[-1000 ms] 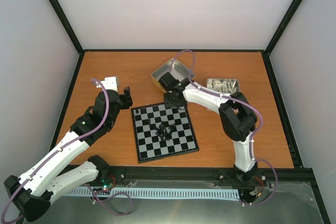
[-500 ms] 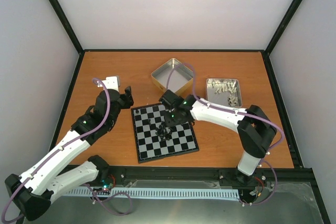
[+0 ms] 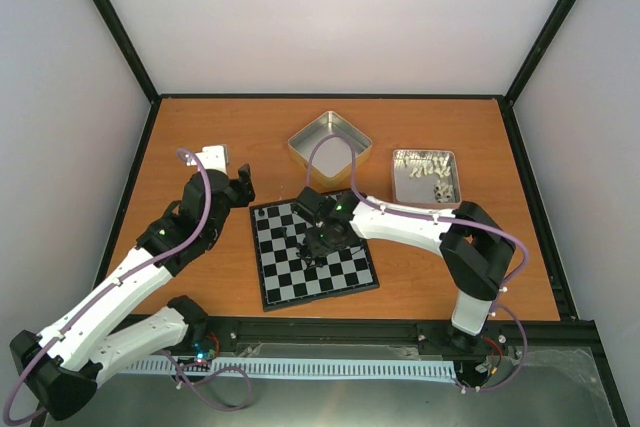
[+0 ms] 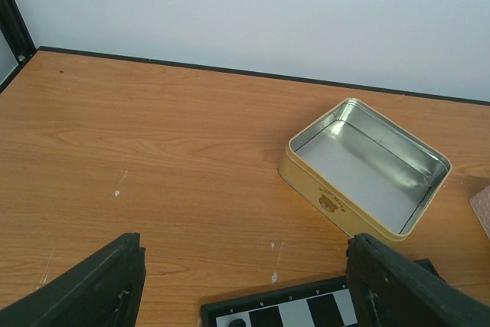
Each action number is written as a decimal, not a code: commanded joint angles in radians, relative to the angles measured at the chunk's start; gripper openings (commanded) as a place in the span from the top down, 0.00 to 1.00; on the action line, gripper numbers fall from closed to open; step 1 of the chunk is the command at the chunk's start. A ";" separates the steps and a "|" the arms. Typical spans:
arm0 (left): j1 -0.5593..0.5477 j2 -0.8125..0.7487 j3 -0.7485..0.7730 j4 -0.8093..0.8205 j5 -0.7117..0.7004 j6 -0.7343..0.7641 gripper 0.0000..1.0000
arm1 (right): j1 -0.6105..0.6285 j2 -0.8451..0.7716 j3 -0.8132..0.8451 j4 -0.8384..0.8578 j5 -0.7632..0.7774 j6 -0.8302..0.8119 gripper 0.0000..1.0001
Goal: Set up the chess pieces on the board
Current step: Pick up the chess piece from the chessboard, then place the chess piece on the chessboard.
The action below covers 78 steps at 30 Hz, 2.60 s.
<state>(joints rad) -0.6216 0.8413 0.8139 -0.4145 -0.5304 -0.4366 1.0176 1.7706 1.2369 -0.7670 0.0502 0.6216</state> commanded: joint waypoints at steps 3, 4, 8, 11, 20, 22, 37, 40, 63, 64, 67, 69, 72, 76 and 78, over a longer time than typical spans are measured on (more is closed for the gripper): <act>0.008 0.000 0.004 0.022 -0.005 0.013 0.27 | 0.013 0.023 -0.012 0.006 -0.023 -0.005 0.77; 0.008 0.000 0.004 0.020 -0.005 0.012 0.27 | 0.014 0.025 -0.012 0.003 -0.019 -0.001 0.77; 0.008 -0.001 0.003 0.017 -0.005 0.012 0.27 | 0.013 0.036 -0.015 -0.015 -0.006 0.011 0.77; 0.009 -0.002 0.004 0.019 -0.005 0.012 0.27 | 0.013 0.036 -0.021 -0.011 -0.012 0.014 0.78; 0.008 -0.006 0.004 0.015 -0.009 0.012 0.27 | 0.014 0.029 -0.025 0.000 -0.035 0.013 0.92; 0.009 -0.008 0.004 0.014 -0.011 0.011 0.27 | 0.013 0.003 -0.036 0.017 -0.050 0.007 0.93; 0.009 -0.019 0.003 0.012 -0.018 0.011 0.27 | -0.121 -0.126 -0.043 0.043 0.024 0.003 0.93; 0.008 -0.020 0.002 0.011 -0.016 0.011 0.27 | -0.189 -0.112 -0.034 0.050 0.048 -0.005 0.93; 0.008 -0.019 -0.001 0.012 -0.006 0.009 0.27 | -0.297 0.119 0.108 0.096 0.086 -0.068 0.93; 0.008 -0.019 0.000 0.012 -0.006 0.009 0.27 | -0.298 0.124 0.113 0.089 0.094 -0.068 0.92; 0.009 -0.018 -0.001 0.012 -0.005 0.009 0.27 | -0.300 0.135 0.116 0.078 0.103 -0.066 0.92; 0.008 -0.019 0.000 0.012 -0.005 0.009 0.27 | -0.301 0.139 0.117 0.075 0.106 -0.065 0.92; 0.008 -0.018 0.000 0.012 -0.006 0.008 0.27 | -0.303 0.147 0.118 0.073 0.101 -0.064 0.92; 0.009 -0.018 0.000 0.012 -0.005 0.009 0.27 | -0.303 0.150 0.119 0.071 0.097 -0.064 0.92; 0.008 -0.016 0.000 0.013 -0.005 0.010 0.27 | -0.303 0.150 0.118 0.072 0.098 -0.065 0.91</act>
<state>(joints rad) -0.6216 0.8345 0.8112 -0.4152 -0.5308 -0.4362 0.7219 1.9060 1.3338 -0.6876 0.1242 0.5613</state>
